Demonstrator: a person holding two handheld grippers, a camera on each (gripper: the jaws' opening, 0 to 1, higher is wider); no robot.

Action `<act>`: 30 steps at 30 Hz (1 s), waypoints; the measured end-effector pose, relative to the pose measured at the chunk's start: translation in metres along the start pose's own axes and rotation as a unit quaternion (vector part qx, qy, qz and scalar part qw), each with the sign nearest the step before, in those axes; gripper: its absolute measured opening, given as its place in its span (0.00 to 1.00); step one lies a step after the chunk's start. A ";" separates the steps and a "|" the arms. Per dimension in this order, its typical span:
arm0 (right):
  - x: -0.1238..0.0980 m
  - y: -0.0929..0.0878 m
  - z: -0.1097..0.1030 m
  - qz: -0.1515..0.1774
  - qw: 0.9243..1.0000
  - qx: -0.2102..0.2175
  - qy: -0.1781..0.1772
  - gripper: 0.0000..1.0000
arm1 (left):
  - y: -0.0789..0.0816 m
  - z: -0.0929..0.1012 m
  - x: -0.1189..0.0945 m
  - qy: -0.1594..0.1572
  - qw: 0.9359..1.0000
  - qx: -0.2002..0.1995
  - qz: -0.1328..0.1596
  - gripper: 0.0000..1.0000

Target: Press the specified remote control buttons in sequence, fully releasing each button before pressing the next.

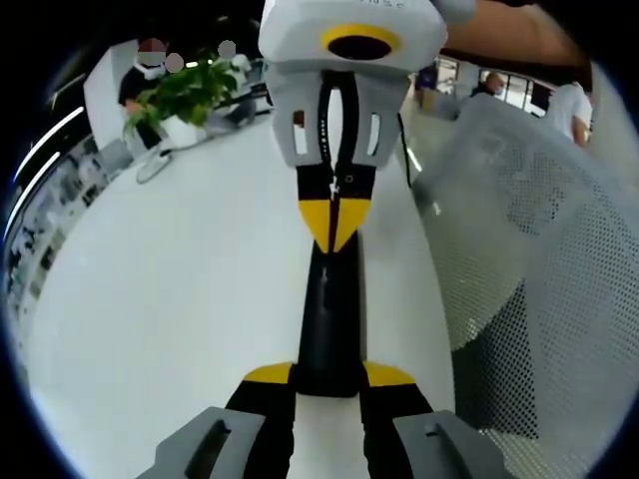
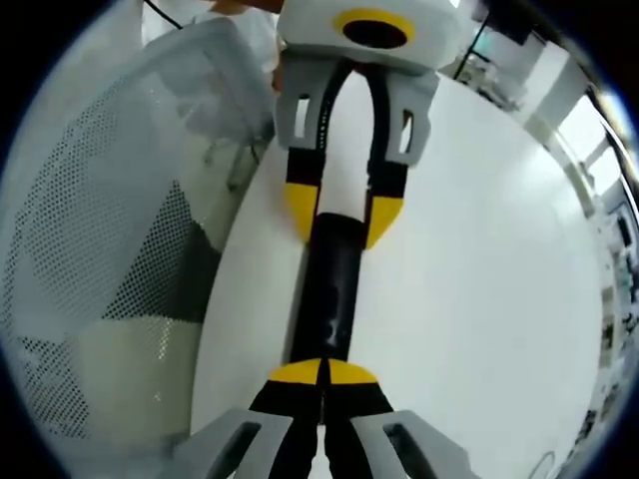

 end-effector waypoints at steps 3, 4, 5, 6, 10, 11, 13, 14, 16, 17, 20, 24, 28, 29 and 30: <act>0.000 0.000 0.000 0.001 1.000 0.003 0.002 0.00 | -0.001 0.000 0.001 0.000 1.000 0.000 0.000 0.23; 0.000 -0.001 0.000 0.001 1.000 0.004 0.003 0.00 | -0.001 0.000 0.001 0.000 1.000 0.000 0.000 0.23; 0.000 -0.001 0.001 0.002 1.000 0.005 0.003 0.00 | -0.001 0.000 0.001 0.000 1.000 0.000 0.000 0.23; 0.000 -0.001 0.001 0.003 1.000 0.007 0.004 0.00 | 0.000 0.000 0.001 0.000 1.000 0.000 0.000 0.23; 0.000 -0.001 0.000 0.001 1.000 0.005 0.001 0.00 | 0.000 0.000 0.001 0.001 1.000 0.000 0.000 0.23; 0.000 -0.001 0.000 0.002 1.000 0.006 0.000 0.00 | 0.000 0.000 0.001 0.001 1.000 0.000 -0.001 0.23; 0.000 -0.001 0.000 0.004 1.000 0.009 -0.002 0.00 | 0.000 0.000 0.001 0.002 1.000 0.000 -0.001 0.23; 0.000 -0.001 0.000 0.004 1.000 0.010 -0.002 0.00 | 0.000 0.000 0.001 0.002 1.000 -0.001 -0.001 0.23; 0.000 -0.002 0.000 0.007 1.000 0.013 -0.003 0.00 | 0.000 0.000 0.001 0.002 1.000 -0.001 -0.001 0.23; 0.000 -0.002 0.000 0.008 1.000 0.014 -0.003 0.00 | 0.000 0.000 0.001 0.002 1.000 -0.001 -0.001 0.23; 0.000 -0.002 -0.001 0.012 1.000 0.015 -0.005 0.00 | 0.000 0.001 0.001 0.002 1.000 -0.001 -0.001 0.23; 0.000 -0.001 -0.002 0.011 1.000 0.011 -0.008 0.00 | 0.000 0.001 0.000 0.003 1.000 0.000 -0.001 0.23; -0.001 -0.001 -0.002 0.011 1.000 0.009 -0.011 0.00 | 0.000 0.002 0.000 0.003 1.000 -0.001 -0.002 0.23; -0.001 -0.001 -0.002 0.011 1.000 0.009 -0.011 0.00 | 0.000 0.002 0.000 0.003 1.000 -0.001 -0.001 0.23; -0.001 -0.002 -0.002 0.013 1.000 0.011 -0.012 0.00 | 0.001 0.002 0.000 0.003 1.000 -0.001 -0.001 0.23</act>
Point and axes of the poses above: the point that each gripper's makers call its tool centre point, and the gripper's own axes: x roughly forward along the fingers, z roughly to its right, y roughly out of its top, the point moved 8 cm from there along -x, roughly backward along the fingers, and after that the axes turned 6 degrees about -z, right-handed, at the moved point
